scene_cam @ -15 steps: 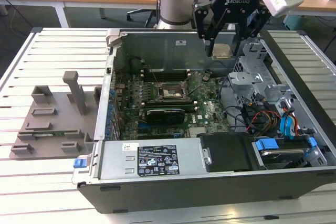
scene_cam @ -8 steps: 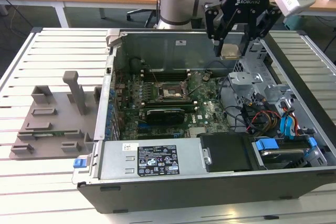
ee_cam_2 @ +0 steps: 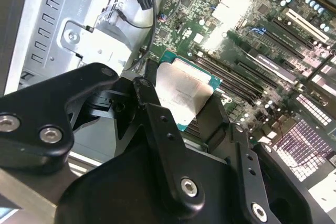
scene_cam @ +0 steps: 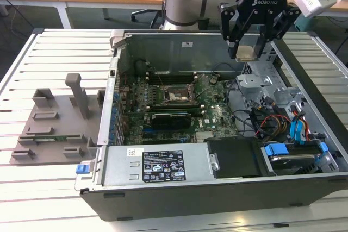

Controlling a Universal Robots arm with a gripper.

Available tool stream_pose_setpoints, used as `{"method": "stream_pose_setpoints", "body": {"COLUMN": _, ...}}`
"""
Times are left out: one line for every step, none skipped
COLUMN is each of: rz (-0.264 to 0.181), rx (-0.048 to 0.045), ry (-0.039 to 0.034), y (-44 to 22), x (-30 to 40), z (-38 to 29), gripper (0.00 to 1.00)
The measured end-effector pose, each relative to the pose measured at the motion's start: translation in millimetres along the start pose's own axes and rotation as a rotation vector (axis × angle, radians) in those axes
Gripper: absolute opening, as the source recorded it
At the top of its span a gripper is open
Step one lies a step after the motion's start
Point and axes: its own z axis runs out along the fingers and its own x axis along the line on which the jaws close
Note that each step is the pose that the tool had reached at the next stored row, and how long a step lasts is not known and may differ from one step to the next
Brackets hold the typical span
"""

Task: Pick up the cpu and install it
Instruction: 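Pick up the cpu and move it towards the insertion slot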

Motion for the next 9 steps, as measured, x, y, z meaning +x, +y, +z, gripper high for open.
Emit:
{"method": "stream_pose_setpoints", "body": {"rz": 0.0, "rx": 0.0, "ry": 0.0, "y": 0.0, "x": -1.1, "z": 0.0, "gripper": 0.55}}
{"method": "stream_pose_setpoints", "body": {"rz": 0.0, "rx": 0.0001, "ry": 0.0, "y": 0.0, "x": -3.1, "z": 0.1, "gripper": 0.55}}
{"method": "stream_pose_setpoints", "body": {"rz": 0.0, "rx": 0.0001, "ry": 0.0, "y": -0.1, "x": -4.7, "z": 0.1, "gripper": 0.55}}
{"method": "stream_pose_setpoints", "body": {"rz": 0.0, "rx": 0.0001, "ry": 0.0, "y": -0.1, "x": -5.7, "z": 0.2, "gripper": 0.55}}
{"method": "stream_pose_setpoints", "body": {"rz": 0.0, "rx": 0.0, "ry": 0.0, "y": -0.1, "x": -8.2, "z": 0.3, "gripper": 0.55}}
{"method": "stream_pose_setpoints", "body": {"rz": 0.0, "rx": 0.0001, "ry": 0.0, "y": -0.1, "x": -10.8, "z": 0.3, "gripper": 0.55}}
{"method": "stream_pose_setpoints", "body": {"rz": 0.0, "rx": 0.0002, "ry": -0.0001, "y": -0.2, "x": -12.1, "z": 0.3, "gripper": 0.55}}
{"method": "stream_pose_setpoints", "body": {"rz": 0.0, "rx": 0.0002, "ry": 0.0, "y": -0.2, "x": -13.3, "z": 0.4, "gripper": 0.55}}
{"method": "stream_pose_setpoints", "body": {"rz": 0.0, "rx": 0.0002, "ry": 0.0, "y": -0.2, "x": -15.4, "z": 0.5, "gripper": 0.55}}
